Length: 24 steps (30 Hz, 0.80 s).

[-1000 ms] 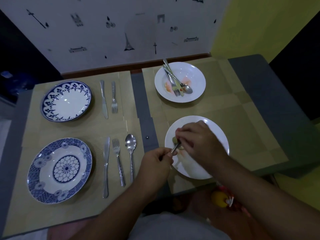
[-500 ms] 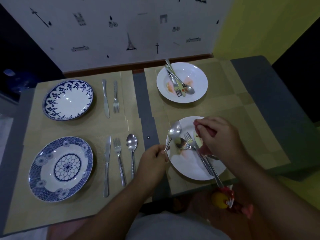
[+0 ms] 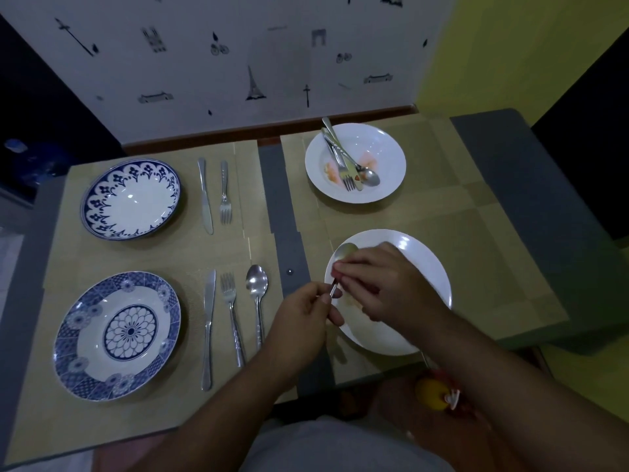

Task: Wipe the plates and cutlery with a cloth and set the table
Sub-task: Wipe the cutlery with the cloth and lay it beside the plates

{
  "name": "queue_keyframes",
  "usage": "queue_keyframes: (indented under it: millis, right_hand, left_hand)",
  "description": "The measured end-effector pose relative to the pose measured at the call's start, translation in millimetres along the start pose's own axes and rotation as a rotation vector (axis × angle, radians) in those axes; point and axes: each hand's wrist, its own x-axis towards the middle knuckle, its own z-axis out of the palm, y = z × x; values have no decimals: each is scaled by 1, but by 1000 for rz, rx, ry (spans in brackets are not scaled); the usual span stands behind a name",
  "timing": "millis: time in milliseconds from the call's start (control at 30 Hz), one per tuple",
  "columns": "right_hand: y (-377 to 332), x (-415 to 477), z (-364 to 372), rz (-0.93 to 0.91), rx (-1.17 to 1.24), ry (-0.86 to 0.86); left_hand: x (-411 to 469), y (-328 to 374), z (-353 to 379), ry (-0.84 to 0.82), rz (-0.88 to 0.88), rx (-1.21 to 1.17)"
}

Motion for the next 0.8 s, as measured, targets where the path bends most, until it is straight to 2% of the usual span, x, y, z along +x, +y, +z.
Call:
queue_keyframes:
  millis: [167, 367, 567, 800]
  right_hand:
    - [14, 29, -5, 221, 10, 93]
    - [33, 34, -23, 431, 83, 141]
    - [15, 23, -22, 365, 121, 140]
    - [-5, 11, -11, 334, 182, 129]
  left_hand:
    - [-2, -6, -6, 1, 53, 86]
    - [0, -5, -12, 2, -19, -57]
    - [2, -11, -17, 12, -61, -117]
    - [8, -17, -24, 87, -111, -71]
